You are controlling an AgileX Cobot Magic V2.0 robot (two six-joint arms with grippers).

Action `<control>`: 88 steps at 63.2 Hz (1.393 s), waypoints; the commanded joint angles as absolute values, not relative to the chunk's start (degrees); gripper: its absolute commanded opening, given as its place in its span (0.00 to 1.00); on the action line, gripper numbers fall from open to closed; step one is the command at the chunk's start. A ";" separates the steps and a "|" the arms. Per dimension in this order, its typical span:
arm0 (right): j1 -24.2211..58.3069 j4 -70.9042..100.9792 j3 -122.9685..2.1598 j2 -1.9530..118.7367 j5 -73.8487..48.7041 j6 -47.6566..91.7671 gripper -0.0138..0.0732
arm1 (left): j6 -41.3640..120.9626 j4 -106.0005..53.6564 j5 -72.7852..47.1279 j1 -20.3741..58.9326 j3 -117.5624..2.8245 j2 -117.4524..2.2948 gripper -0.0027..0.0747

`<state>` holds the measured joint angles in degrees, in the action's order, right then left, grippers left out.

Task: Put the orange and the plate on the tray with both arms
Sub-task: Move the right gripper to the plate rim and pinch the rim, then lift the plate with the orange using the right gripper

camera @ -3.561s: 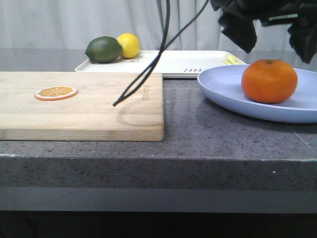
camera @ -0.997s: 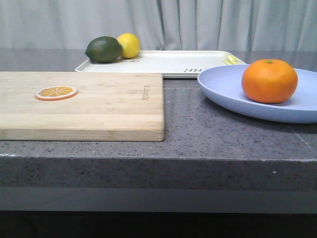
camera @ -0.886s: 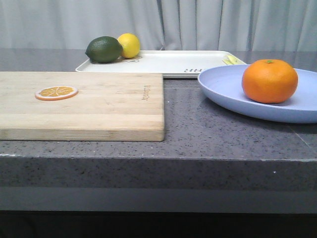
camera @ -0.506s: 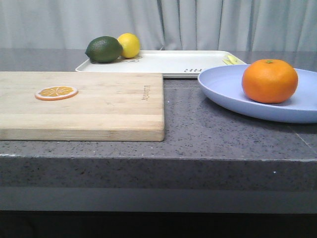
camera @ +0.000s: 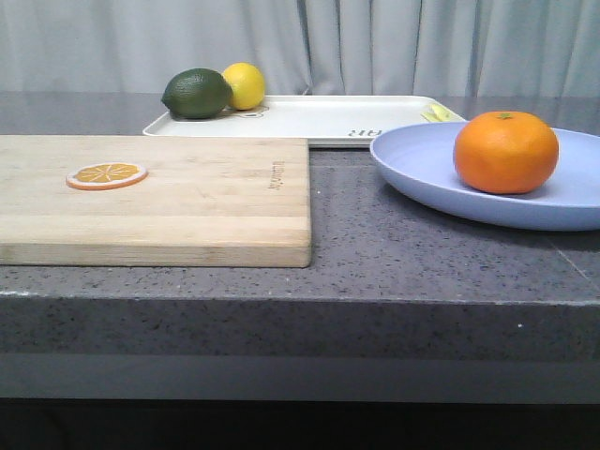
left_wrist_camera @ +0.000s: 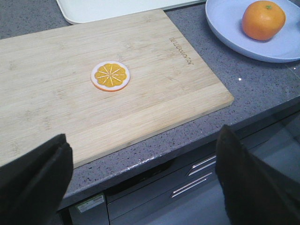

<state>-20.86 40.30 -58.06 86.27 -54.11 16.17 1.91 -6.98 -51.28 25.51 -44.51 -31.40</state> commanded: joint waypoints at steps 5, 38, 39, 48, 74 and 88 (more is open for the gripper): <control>-21.21 43.04 -59.36 84.70 -52.97 17.08 0.38 | 1.99 -7.97 -46.93 25.29 -45.78 -31.55 0.82; -21.21 43.04 -59.41 86.80 -52.33 17.08 0.36 | 1.99 -7.97 -46.93 25.29 -45.78 -31.55 0.82; -21.21 43.04 -59.48 86.80 -52.33 17.08 0.35 | 1.99 -7.97 -46.93 25.29 -45.78 -31.55 0.82; -21.21 43.04 -59.65 86.80 -52.17 17.08 0.19 | 1.99 -7.97 -46.93 25.29 -45.78 -31.55 0.82; -21.23 44.53 -59.84 86.80 -52.10 17.03 0.03 | 1.99 -7.97 -46.93 25.29 -45.78 -31.55 0.82; -21.23 45.04 -59.84 86.80 -53.08 17.03 0.03 | 1.99 -7.97 -46.93 25.29 -45.78 -31.55 0.82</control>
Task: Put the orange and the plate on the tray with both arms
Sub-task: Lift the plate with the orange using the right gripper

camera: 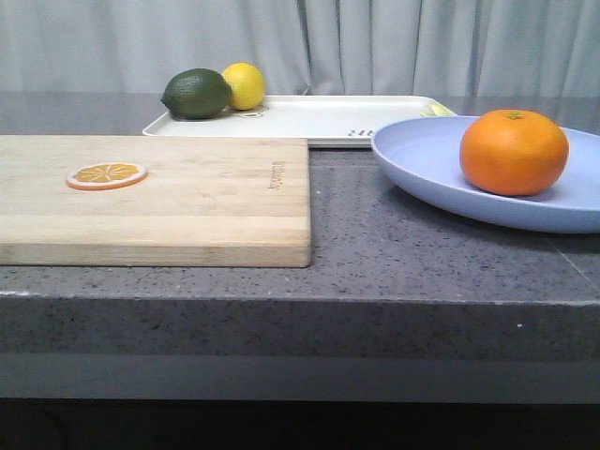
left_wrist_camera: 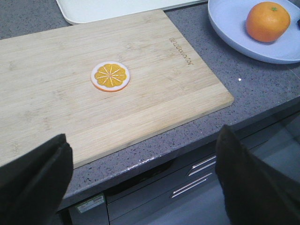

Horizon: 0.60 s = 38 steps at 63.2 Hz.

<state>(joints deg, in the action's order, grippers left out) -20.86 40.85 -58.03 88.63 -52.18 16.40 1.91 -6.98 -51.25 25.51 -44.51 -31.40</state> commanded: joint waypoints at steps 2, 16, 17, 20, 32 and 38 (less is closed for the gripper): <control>-21.23 45.12 -59.84 86.80 -53.16 17.03 0.03 | 1.99 -7.97 -46.93 25.29 -45.78 -31.55 0.82; -20.73 49.58 -60.47 86.73 -56.39 17.03 0.03 | 1.99 -7.97 -46.93 25.29 -45.78 -31.55 0.82; -20.57 49.57 -60.72 86.73 -56.47 16.97 0.03 | 1.99 -7.97 -46.93 25.29 -45.78 -31.55 0.82; -19.80 49.57 -61.59 86.73 -56.62 16.33 0.03 | 1.99 -7.97 -46.93 25.29 -45.78 -31.55 0.82; -15.31 47.73 -66.76 86.82 -53.83 9.00 0.03 | 1.99 -7.97 -46.93 25.29 -45.78 -31.55 0.82; -12.42 44.37 -71.23 87.91 -52.70 3.80 0.03 | 1.99 -7.97 -46.93 25.29 -45.78 -31.55 0.82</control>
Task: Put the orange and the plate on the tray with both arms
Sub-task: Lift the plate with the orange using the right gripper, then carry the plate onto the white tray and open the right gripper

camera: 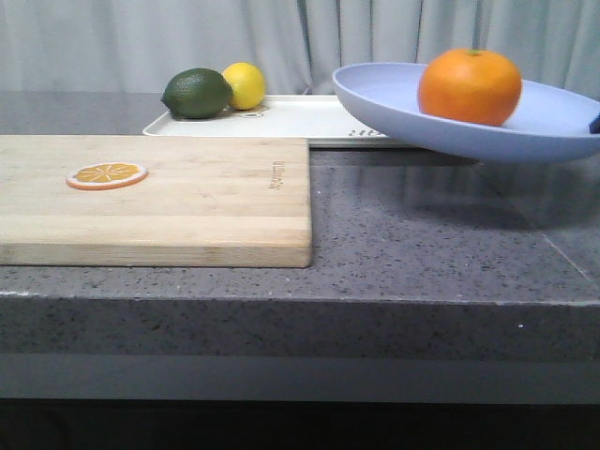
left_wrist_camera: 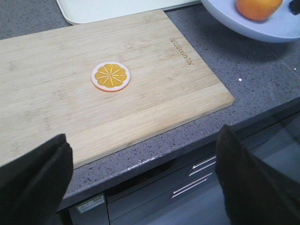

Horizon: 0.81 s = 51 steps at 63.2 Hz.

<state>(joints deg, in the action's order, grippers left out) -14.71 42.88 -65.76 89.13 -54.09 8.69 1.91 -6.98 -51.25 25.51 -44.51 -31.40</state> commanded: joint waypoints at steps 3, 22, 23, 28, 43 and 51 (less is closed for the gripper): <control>-10.72 42.67 -73.80 88.98 -52.83 1.64 0.03 | 1.99 -7.97 -46.93 25.29 -45.78 -31.55 0.82; -1.99 35.67 -95.31 101.48 -55.50 -8.90 0.03 | 1.99 -7.97 -46.93 25.29 -45.78 -31.55 0.82; -1.71 35.57 -96.47 102.25 -55.65 -9.31 0.03 | 1.99 -7.97 -46.93 25.29 -45.78 -31.55 0.82; -0.46 34.79 -102.43 106.34 -56.68 -11.23 0.03 | 1.99 -7.97 -46.93 25.29 -45.78 -31.55 0.82; 2.22 28.50 -124.08 120.81 -60.99 -19.78 0.03 | 1.99 -7.97 -46.93 25.29 -45.78 -31.55 0.82; 2.71 26.94 -132.28 126.46 -62.97 -22.03 0.03 | 1.99 -8.08 -46.93 25.29 -45.78 -31.55 0.82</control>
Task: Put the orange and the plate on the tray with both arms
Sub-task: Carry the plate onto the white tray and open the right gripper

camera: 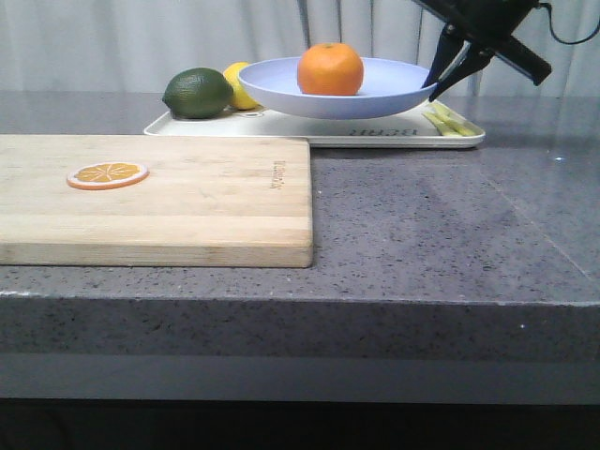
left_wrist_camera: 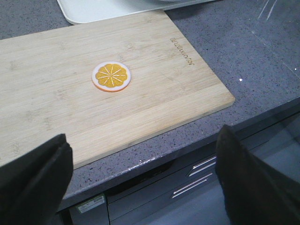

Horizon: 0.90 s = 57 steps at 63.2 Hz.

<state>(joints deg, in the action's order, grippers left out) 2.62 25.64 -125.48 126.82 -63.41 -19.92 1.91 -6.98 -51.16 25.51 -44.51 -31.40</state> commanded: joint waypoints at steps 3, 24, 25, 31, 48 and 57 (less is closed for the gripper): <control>2.75 26.94 -135.10 128.45 -63.57 -22.53 0.03 | 1.99 -8.08 -46.93 25.29 -45.78 -31.55 0.82; 2.77 27.03 -139.40 131.74 -64.04 -22.99 0.03 | 1.99 -8.08 -46.93 25.29 -45.78 -31.55 0.82; 2.77 27.03 -139.39 131.74 -63.97 -22.99 0.03 | 1.99 -8.08 -46.93 25.29 -45.78 -31.55 0.82; 2.77 27.03 -139.39 131.74 -63.88 -22.99 0.03 | 1.99 -8.08 -46.93 25.29 -45.78 -31.55 0.82; 2.77 27.03 -139.39 131.74 -63.87 -22.99 0.04 | 1.99 -8.08 -46.93 25.29 -45.78 -31.55 0.82; 2.77 27.03 -139.39 131.74 -63.93 -22.99 0.11 | 1.99 -8.08 -46.93 25.29 -45.78 -31.55 0.82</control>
<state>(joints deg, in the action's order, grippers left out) 2.81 24.49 -137.28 136.07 -66.25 -23.24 1.91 -7.10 -51.16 25.51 -44.51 -31.40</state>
